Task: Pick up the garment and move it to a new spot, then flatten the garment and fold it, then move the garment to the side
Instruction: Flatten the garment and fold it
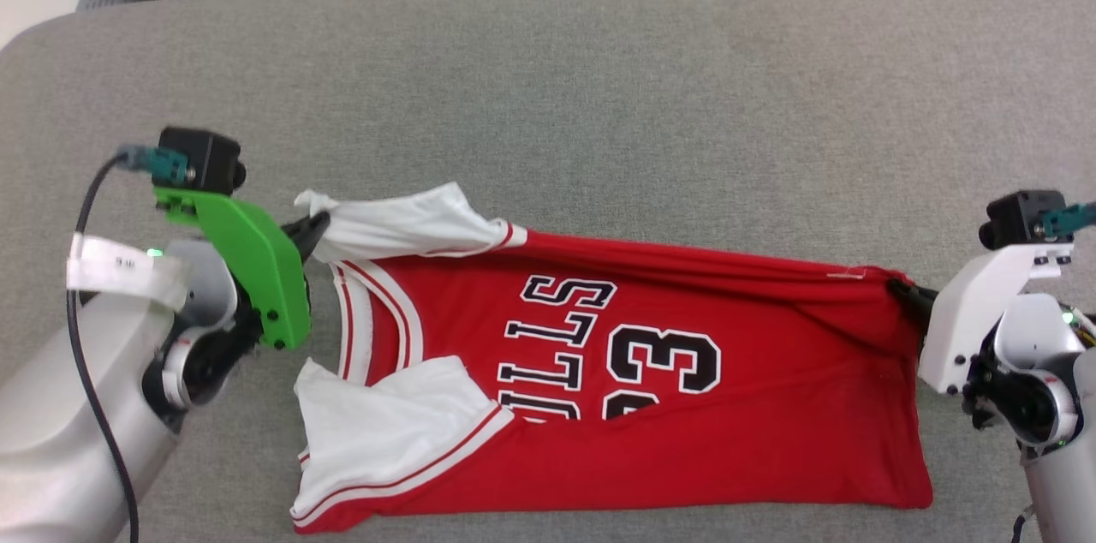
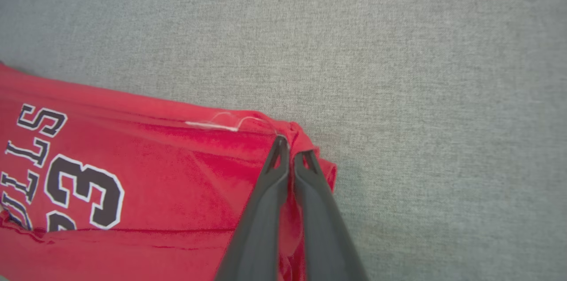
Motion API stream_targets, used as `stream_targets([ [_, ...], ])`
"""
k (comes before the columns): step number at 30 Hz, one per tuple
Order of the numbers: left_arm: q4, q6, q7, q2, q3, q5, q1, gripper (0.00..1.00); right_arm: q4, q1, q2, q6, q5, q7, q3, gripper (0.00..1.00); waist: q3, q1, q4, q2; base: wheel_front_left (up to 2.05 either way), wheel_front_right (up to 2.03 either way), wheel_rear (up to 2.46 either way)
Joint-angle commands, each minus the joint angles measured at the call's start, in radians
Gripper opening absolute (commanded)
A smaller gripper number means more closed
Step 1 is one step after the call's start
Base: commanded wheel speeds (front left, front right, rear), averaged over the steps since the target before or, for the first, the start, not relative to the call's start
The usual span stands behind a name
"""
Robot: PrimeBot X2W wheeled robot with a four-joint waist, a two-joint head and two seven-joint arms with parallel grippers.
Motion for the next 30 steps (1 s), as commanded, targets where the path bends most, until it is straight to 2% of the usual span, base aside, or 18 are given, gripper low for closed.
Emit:
stream_targets([
  [1, -0.023, 0.023, -0.024, 0.02, 0.012, -0.017, 0.056, 0.0, -0.009, 0.035, 0.01, -0.001, -0.007, -0.017, -0.01, 0.0, -0.043, 0.0001, 0.027, 0.0, 0.0, 0.0, 0.0],
  [11, -0.213, 0.147, -0.117, 0.098, 0.021, -0.055, 0.348, 0.0, -0.002, 0.187, 0.048, -0.001, -0.011, -0.101, -0.07, 0.0, -0.106, 0.0001, 0.048, 0.0, 0.0, 0.0, 0.0],
  [15, -0.26, 0.176, -0.114, 0.101, 0.013, -0.088, 0.426, 0.0, 0.008, 0.227, 0.062, -0.001, -0.009, -0.123, -0.094, 0.0, -0.117, 0.0001, 0.053, 0.0, 0.0, 0.0, 0.0],
  [20, -0.269, 0.185, -0.116, 0.081, 0.001, -0.122, 0.484, 0.0, 0.018, 0.262, 0.077, -0.001, -0.009, -0.149, -0.108, 0.0, -0.12, 0.0001, 0.048, 0.0, 0.0, 0.0, 0.0],
  [25, -0.213, 0.155, -0.133, 0.017, -0.017, -0.145, 0.504, 0.0, 0.041, 0.282, 0.099, -0.001, -0.008, -0.188, -0.099, 0.0, -0.12, 0.0001, 0.035, 0.0, 0.0, 0.0, 0.0],
  [26, -0.199, 0.149, -0.136, 0.004, -0.02, -0.147, 0.503, 0.0, 0.044, 0.282, 0.104, -0.001, -0.007, -0.201, -0.096, 0.08, -0.119, 0.0001, 0.033, 0.0, 0.0, 0.0, 0.0],
  [27, -0.176, 0.136, -0.145, -0.009, -0.021, -0.147, 0.499, 0.0, 0.051, 0.284, 0.111, -0.001, -0.005, -0.212, -0.091, 0.3, -0.119, 0.0001, 0.031, 0.0, 0.0, 0.0, 0.0],
  [28, -0.158, 0.122, -0.152, -0.021, -0.021, -0.151, 0.496, 0.0, 0.055, 0.285, 0.115, -0.001, -0.005, -0.221, -0.087, 0.44, -0.118, 0.0001, 0.03, 0.0, 0.0, 0.0, 0.0],
  [29, -0.138, 0.107, -0.157, -0.035, -0.021, -0.157, 0.491, 0.0, 0.058, 0.284, 0.118, -0.001, -0.005, -0.239, -0.085, 1.0, -0.118, 0.0001, 0.028, 0.0, 0.0, 0.0, 0.0],
  [30, -0.123, 0.098, -0.164, -0.045, -0.019, -0.158, 0.485, 0.43, 0.063, 0.284, 0.12, -0.001, -0.002, -0.25, -0.083, 1.0, -0.119, 0.0001, 0.028, 0.0, 0.0, 0.0, 0.0],
])
